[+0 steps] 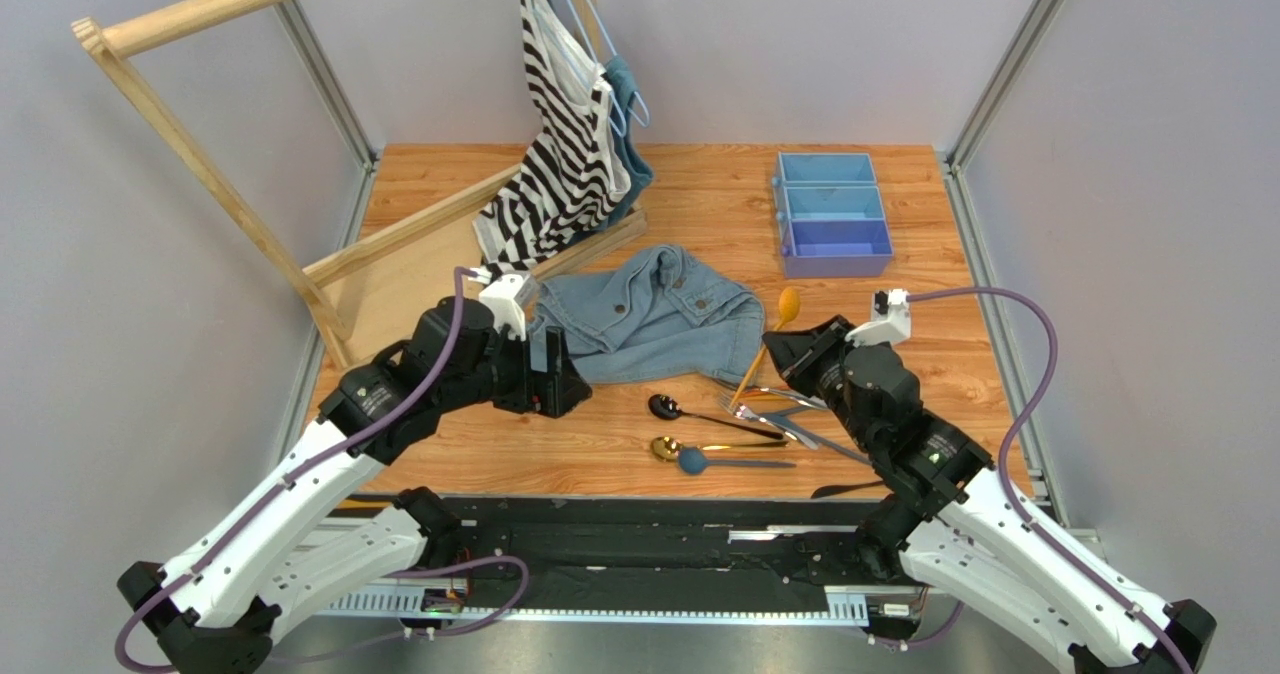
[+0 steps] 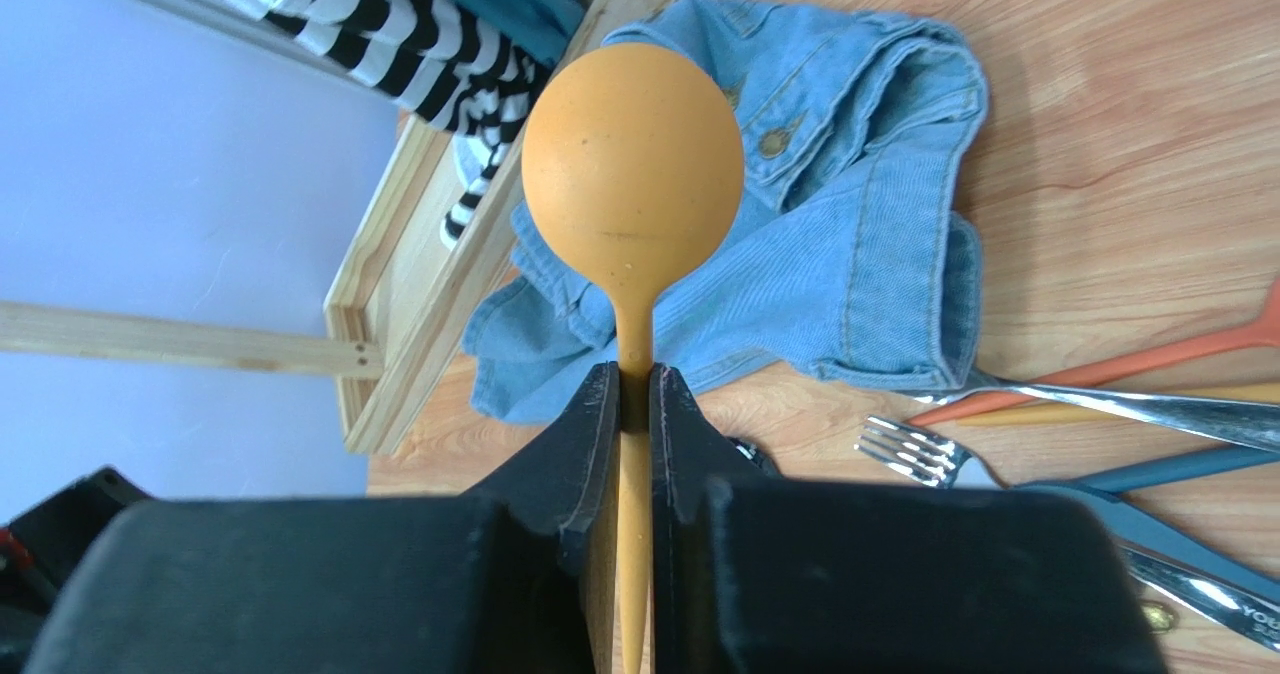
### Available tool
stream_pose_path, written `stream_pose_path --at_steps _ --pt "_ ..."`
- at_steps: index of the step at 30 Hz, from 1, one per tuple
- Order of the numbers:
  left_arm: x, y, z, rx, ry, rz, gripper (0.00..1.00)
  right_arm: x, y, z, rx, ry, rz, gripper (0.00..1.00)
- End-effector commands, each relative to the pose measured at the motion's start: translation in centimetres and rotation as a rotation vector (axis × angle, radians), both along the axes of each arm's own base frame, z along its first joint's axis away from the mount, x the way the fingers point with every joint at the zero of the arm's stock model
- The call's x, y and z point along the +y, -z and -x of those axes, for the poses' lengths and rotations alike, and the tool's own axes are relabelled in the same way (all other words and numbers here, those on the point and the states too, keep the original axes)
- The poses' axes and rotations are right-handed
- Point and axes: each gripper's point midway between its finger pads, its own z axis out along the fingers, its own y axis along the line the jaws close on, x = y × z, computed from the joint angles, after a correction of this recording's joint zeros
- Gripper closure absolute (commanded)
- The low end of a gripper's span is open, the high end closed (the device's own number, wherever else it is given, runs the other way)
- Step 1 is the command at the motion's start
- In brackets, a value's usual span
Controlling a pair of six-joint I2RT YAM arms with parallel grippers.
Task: Sort the eating utensils into containers
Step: Pick up the spoon from the center of the board.
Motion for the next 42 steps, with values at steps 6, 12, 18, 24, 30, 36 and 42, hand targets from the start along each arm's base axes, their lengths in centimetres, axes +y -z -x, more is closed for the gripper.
stream_pose_path --at_steps 6,12,18,24,30,36,42 --pt "-0.7 1.4 -1.3 -0.028 -0.01 0.014 0.03 -3.2 -7.3 -3.0 -0.128 0.211 0.079 1.0" --pt "-2.9 1.0 -1.1 -0.046 0.048 0.141 0.03 -1.3 -8.7 -5.1 -0.121 0.144 0.128 1.0" --pt "-5.5 -1.7 -1.0 -0.091 0.174 0.24 0.03 2.1 -6.5 -5.3 -0.067 0.042 0.007 1.0" --pt "-6.9 -2.1 -1.7 -0.067 0.164 0.314 0.03 4.2 -4.3 -4.9 -0.012 -0.029 -0.091 1.0" --pt "-8.1 -3.1 -2.3 -0.091 0.199 0.359 0.04 5.2 -3.6 -3.9 0.0 -0.1 -0.121 1.0" --pt "-10.6 -3.0 -3.4 -0.076 0.279 0.347 0.07 4.9 -3.0 -3.3 -0.013 -0.119 -0.099 1.0" --pt "-13.0 -3.3 -4.2 -0.088 0.312 0.342 0.09 5.1 -2.0 -2.8 0.013 -0.147 -0.094 1.0"
